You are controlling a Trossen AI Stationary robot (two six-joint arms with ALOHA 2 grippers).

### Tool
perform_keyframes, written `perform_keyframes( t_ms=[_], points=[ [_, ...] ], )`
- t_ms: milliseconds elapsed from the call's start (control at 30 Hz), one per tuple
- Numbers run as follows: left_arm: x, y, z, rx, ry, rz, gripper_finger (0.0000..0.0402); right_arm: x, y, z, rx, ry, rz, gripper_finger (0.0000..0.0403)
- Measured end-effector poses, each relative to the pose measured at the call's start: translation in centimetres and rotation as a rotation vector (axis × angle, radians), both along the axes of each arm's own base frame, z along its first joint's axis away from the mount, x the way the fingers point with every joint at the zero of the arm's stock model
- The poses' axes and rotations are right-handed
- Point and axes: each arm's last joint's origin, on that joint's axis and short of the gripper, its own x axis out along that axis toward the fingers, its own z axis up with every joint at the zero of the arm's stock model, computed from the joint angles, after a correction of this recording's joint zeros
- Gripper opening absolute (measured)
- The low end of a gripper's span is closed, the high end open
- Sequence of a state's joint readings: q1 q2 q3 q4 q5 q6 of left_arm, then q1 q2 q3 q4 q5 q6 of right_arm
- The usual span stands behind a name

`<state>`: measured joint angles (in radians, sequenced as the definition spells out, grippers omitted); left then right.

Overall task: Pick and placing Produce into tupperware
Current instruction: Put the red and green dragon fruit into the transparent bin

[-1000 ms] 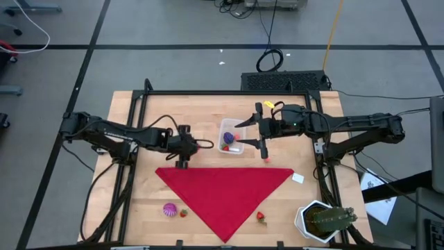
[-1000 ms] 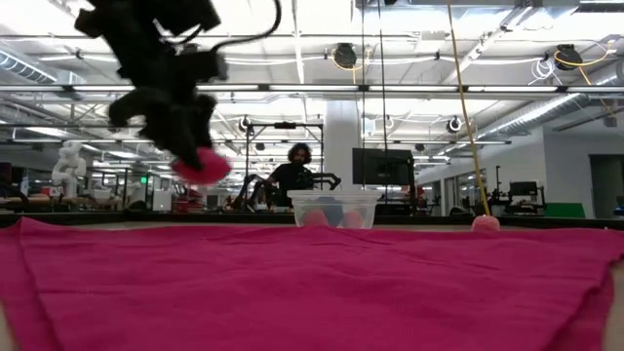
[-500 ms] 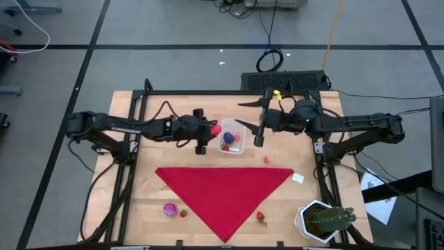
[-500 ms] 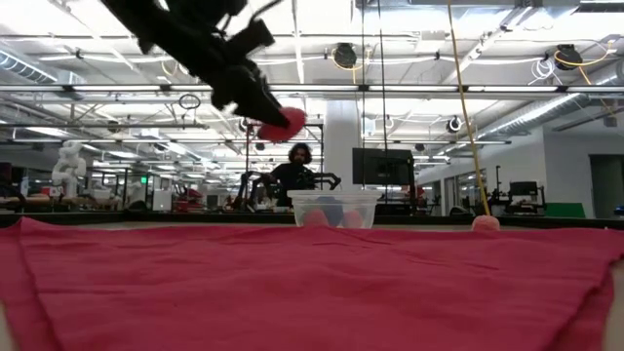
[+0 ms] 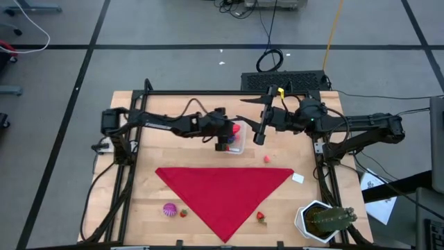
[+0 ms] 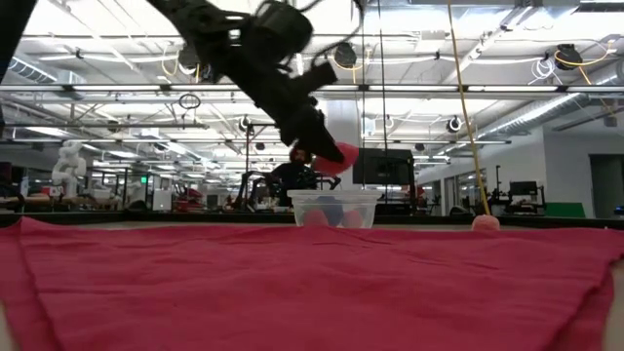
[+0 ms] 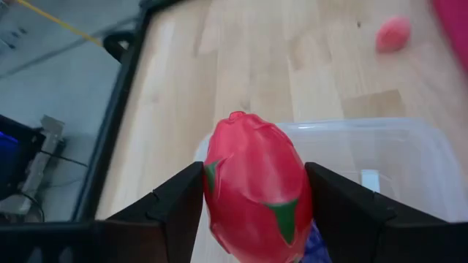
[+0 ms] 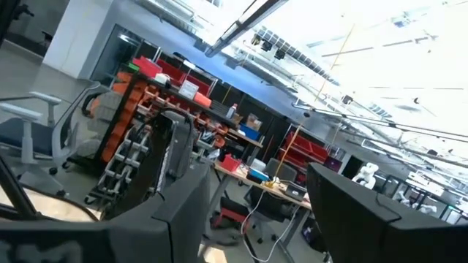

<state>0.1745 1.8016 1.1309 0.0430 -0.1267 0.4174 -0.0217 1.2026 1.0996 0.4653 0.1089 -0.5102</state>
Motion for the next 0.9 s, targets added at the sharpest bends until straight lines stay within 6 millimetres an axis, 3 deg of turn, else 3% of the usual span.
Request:
perform_keyframes(
  t_ms=[100, 267, 700, 900],
  points=[
    [1.0, 0.2, -0.3, -0.018, 0.119, -0.002, 0.023, 0.0, -0.1, 0.0, 0.001, 0.005, -0.004, 0.022],
    [2.2, 0.4, 0.5, -0.032, 0.174, 0.002, 0.023, 0.0, -0.2, -0.1, 0.001, 0.01, -0.01, 0.022],
    [1.9, 0.6, 1.1, -0.036, 0.237, 0.144, 0.023, 0.1, -0.4, -0.3, 0.015, 0.029, -0.033, 0.022],
    [1.9, 0.3, 1.1, -0.025, 0.245, 0.115, 0.023, 0.1, -0.4, -0.3, 0.031, 0.026, -0.029, 0.022]
  ],
)
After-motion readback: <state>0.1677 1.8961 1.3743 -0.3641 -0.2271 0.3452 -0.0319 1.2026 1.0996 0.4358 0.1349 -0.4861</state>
